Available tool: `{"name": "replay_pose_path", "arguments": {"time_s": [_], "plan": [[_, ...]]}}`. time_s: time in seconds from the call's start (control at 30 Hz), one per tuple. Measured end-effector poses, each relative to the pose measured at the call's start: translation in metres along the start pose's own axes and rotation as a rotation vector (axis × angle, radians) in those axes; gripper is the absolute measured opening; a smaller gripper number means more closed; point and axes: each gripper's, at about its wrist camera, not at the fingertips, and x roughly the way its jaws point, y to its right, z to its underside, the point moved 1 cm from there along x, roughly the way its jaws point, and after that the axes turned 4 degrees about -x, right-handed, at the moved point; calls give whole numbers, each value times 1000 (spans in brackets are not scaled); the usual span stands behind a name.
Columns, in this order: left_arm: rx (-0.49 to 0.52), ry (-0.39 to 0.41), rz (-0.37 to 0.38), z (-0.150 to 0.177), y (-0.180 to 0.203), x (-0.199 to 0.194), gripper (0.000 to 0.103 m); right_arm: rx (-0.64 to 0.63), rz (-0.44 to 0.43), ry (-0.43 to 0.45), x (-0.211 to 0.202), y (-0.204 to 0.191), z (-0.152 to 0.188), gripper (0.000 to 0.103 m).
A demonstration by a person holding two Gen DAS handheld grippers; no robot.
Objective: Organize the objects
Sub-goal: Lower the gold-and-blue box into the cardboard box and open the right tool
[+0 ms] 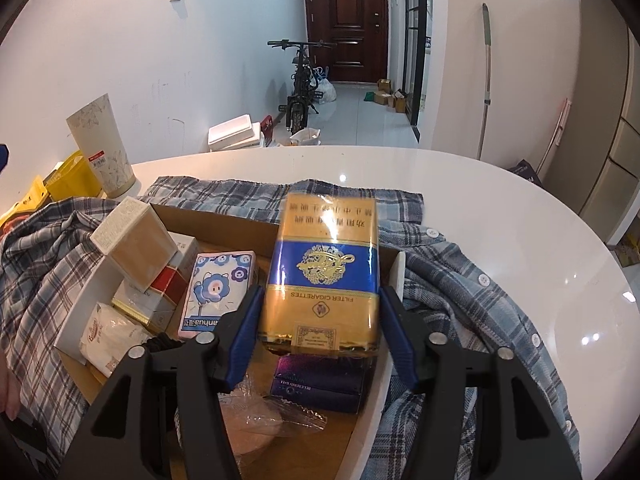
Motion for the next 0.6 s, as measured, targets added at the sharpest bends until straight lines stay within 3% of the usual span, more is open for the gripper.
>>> {"name": "replay_pose_path", "arguments": {"time_s": [0.1,0.27,0.37,0.47,0.6], "plan": [[-10,21,-23,-3,5,-6,103,-7,15,19,-4,0,-1,67],[-36,-28,-57,-13,4,-7,103,3,34,83,-25,2,-9,73],[-66,13,-66,-30,2,-26,103,25,31,144,-46,4,-19,86],[-85,59,-77,-50,2,-50,103,47,37,192,-67,4,-27,88],[-50,100,-170,-68,8,-76,103,50,17,244,-98,1,-34,92]]}}
